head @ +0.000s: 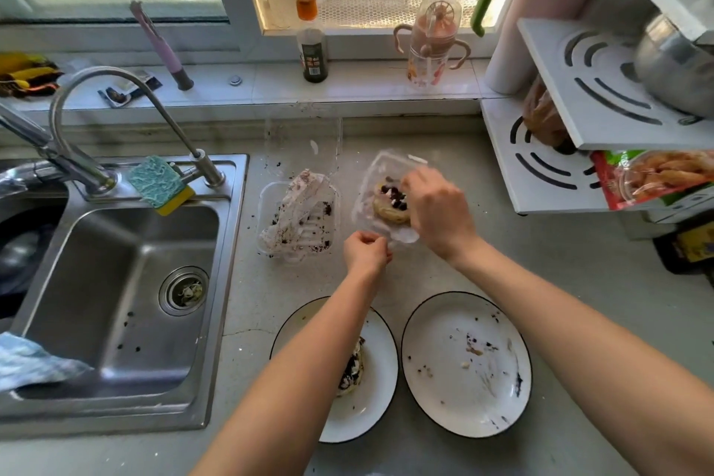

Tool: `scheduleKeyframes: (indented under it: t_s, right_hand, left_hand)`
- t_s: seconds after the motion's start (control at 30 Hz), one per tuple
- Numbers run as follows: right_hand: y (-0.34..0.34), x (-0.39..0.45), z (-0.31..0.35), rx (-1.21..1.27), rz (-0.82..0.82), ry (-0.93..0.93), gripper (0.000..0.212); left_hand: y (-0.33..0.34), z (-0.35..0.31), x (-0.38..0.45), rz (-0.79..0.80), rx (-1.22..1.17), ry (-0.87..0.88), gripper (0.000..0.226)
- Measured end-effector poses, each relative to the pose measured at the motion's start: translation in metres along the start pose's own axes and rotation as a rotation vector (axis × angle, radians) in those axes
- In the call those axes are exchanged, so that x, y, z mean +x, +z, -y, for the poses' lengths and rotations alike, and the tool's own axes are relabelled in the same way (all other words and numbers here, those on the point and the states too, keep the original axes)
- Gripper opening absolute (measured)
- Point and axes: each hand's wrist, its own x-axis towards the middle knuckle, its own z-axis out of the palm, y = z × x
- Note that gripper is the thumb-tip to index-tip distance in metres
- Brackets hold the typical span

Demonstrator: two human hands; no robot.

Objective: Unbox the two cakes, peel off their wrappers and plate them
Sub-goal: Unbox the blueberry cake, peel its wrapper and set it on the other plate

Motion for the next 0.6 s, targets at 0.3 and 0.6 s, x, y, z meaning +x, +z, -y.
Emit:
scheduleKeyframes:
  t_s: [0.3, 0.6]
  right_hand:
    - [-0.022, 0.067, -0.028, -0.058, -0.101, 0.091, 0.016]
    - [-0.014, 0.098, -0.063, 0.08, -0.01, 0.292, 0.037]
  left_hand:
    - [-0.019, -0.021, -0.011, 0.324, 0.308, -0.147, 0.012]
    - [-0.029, -0.059, 0.004, 0.29, 0.621, 0.176, 0.018]
